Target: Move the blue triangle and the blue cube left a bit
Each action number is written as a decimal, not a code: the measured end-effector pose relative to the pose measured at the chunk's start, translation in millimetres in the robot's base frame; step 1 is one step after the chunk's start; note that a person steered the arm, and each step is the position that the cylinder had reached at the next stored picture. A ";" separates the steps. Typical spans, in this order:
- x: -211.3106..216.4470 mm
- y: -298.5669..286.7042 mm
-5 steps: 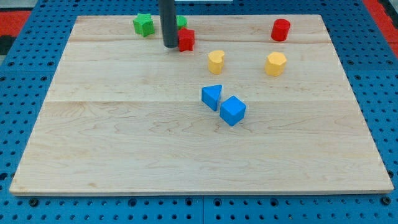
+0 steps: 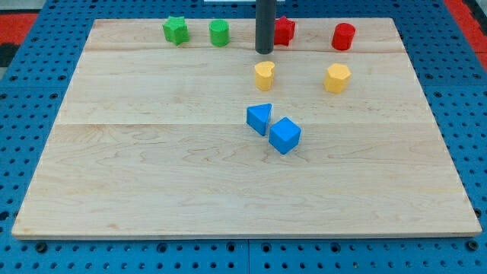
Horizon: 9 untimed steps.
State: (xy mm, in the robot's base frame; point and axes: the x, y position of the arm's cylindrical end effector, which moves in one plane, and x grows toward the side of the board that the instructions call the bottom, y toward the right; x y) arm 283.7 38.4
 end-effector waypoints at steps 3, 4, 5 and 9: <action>32.6 25.7; 53.6 47.0; 93.3 55.8; 169.8 -12.6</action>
State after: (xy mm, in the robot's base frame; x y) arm 453.4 25.8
